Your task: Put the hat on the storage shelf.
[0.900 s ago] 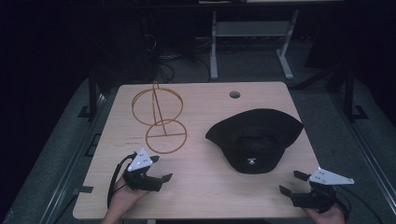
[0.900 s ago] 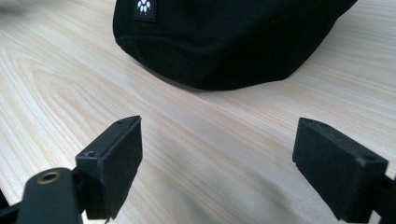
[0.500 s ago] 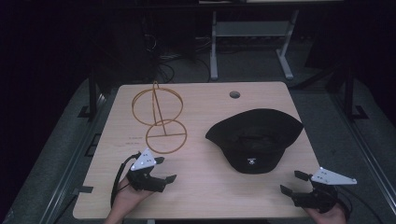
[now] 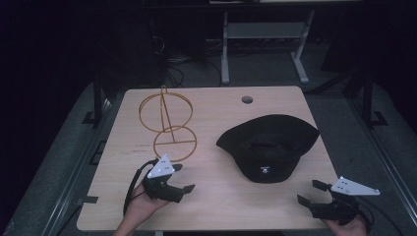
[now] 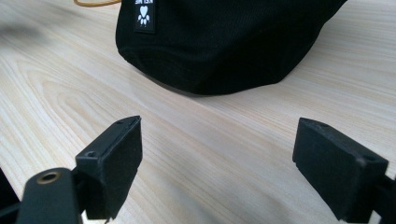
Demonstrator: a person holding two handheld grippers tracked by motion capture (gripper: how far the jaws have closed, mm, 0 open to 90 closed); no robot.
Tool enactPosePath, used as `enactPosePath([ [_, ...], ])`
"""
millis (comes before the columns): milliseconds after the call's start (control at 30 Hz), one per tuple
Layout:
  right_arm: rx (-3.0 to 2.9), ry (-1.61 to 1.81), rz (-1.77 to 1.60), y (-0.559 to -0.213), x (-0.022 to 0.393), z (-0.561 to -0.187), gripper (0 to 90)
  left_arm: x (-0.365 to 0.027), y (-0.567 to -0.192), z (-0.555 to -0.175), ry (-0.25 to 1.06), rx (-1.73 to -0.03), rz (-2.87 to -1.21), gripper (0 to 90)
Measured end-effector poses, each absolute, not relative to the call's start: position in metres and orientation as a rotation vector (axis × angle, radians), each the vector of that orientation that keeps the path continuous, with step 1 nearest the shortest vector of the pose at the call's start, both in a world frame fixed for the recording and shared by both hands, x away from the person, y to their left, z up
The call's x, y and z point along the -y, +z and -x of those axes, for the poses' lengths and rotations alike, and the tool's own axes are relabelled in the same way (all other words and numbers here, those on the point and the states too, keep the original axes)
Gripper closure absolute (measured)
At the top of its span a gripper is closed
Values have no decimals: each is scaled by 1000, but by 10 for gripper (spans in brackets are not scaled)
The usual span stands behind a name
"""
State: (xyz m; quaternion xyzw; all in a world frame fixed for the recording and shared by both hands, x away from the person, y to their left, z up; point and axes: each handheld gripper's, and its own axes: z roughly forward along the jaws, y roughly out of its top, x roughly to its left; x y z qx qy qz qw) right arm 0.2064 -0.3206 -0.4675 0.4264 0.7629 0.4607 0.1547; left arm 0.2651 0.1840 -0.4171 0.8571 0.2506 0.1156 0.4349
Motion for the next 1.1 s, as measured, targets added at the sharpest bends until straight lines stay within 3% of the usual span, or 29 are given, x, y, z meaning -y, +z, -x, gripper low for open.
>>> enactPosePath([
  [1100,-2182,1352,-1209,-466,321,-204,152,-78,-362,-312,249,-379,-2179,214],
])
